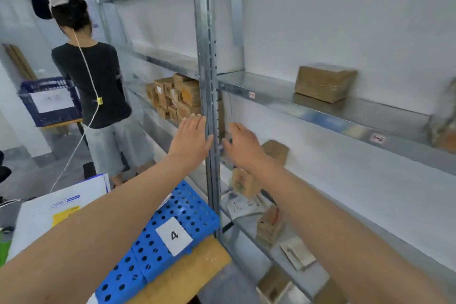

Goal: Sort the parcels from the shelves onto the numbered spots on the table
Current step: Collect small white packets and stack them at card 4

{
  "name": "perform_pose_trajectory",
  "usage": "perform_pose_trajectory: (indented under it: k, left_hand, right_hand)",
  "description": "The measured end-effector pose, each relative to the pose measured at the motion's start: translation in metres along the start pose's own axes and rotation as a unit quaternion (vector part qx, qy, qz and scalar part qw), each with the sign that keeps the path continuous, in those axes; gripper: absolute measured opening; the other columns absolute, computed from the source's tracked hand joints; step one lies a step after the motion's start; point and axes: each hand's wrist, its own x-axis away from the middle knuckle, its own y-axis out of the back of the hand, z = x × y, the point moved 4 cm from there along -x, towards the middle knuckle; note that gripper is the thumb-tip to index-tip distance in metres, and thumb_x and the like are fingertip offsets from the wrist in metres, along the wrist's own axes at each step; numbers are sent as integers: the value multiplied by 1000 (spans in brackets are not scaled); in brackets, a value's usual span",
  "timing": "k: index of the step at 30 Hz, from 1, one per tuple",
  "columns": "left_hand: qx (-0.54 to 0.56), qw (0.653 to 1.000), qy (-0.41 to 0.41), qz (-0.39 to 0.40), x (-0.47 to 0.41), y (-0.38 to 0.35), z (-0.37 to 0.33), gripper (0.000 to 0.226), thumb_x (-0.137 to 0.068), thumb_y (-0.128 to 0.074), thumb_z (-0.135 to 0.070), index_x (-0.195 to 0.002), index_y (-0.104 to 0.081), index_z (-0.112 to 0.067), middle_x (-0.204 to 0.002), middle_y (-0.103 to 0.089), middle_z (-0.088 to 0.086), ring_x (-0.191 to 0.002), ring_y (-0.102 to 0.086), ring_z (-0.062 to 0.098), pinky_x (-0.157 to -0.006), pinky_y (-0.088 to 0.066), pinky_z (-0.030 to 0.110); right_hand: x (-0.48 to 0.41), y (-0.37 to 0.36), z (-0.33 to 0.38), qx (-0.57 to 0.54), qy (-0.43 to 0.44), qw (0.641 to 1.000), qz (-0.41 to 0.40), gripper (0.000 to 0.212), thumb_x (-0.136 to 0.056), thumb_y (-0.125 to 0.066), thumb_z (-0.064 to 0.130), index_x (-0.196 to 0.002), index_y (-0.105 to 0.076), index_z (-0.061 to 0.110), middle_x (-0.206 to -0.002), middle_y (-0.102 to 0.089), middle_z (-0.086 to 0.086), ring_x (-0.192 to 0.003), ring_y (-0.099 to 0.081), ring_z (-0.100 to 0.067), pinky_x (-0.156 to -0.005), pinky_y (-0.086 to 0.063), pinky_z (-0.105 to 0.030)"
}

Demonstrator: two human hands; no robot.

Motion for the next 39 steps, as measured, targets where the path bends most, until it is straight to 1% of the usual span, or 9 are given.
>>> perform_pose_trajectory:
  k: [4, 6, 10, 14, 19, 29, 33, 35, 39]
  left_hand:
    - [37, 995, -84, -40, 15, 30, -72, 56, -96, -37, -32, -140, -37, 4, -142, -42, 18, -136, -34, 30, -117, -17, 39]
    - [72, 989, -120, -51, 32, 49, -107, 54, -96, -44, -29, -139, -38, 5, -140, -43, 20, -134, -37, 32, -117, -17, 40]
    - [133, 971, -186, -62, 84, 80, -173, 53, -98, -47, -27, -141, -37, 4, -146, -40, 20, -138, -33, 33, -117, -17, 42]
    - [187, 945, -262, -61, 161, 97, -245, 52, -91, -60, -21, -131, -48, 9, -134, -51, 26, -128, -47, 38, -111, -30, 47]
    - [246, 909, -333, -41, 241, 130, -334, 57, -99, -43, -30, -145, -31, 0, -152, -33, 17, -143, -27, 29, -119, -13, 39]
    - [254, 878, -404, -24, 326, 176, -474, 55, -100, -40, -28, -145, -30, 2, -151, -33, 16, -143, -24, 27, -120, -11, 38]
    - [255, 882, -396, 10, 357, 169, -529, 53, -100, -39, -26, -144, -32, 2, -150, -34, 15, -142, -26, 27, -120, -14, 39]
    - [239, 883, -403, 22, 374, 162, -555, 50, -98, -40, -25, -141, -36, 1, -145, -39, 14, -137, -32, 28, -118, -20, 39]
    - [233, 894, -379, 49, 403, 145, -587, 49, -95, -44, -23, -137, -40, 1, -140, -45, 15, -131, -40, 30, -115, -26, 40]
  right_hand:
    - [76, 61, -29, 37, -82, 995, -39, 56, -99, -43, 32, -148, -27, 12, -154, -31, -7, -137, -35, -28, -112, -30, -41]
    - [119, 88, -39, 58, -115, 990, -51, 58, -99, -43, 29, -150, -23, 10, -156, -27, -9, -141, -29, -26, -116, -24, -40]
    - [223, 130, -42, 90, -194, 972, -92, 56, -100, -41, 27, -149, -25, 7, -153, -32, -9, -139, -32, -25, -114, -24, -36]
    - [332, 148, -38, 121, -266, 952, -93, 55, -100, -41, 28, -149, -26, 7, -153, -33, -10, -138, -34, -26, -114, -25, -36]
    - [449, 188, -38, 174, -326, 927, -66, 58, -101, -39, 30, -151, -22, 7, -156, -27, -10, -141, -29, -25, -117, -21, -37]
    - [631, 276, -82, 178, -430, 881, -84, 56, -102, -38, 29, -151, -21, 7, -156, -27, -8, -140, -29, -26, -115, -21, -37]
    - [692, 289, -122, 155, -458, 873, -65, 55, -99, -39, 28, -149, -25, 8, -151, -33, -8, -136, -35, -27, -112, -22, -38]
    - [719, 292, -144, 168, -458, 871, -51, 55, -97, -39, 28, -147, -27, 8, -147, -39, -8, -133, -38, -27, -112, -22, -39]
    - [760, 290, -179, 170, -451, 876, -27, 48, -95, -42, 24, -138, -36, 5, -136, -47, -12, -122, -44, -31, -100, -35, -39]
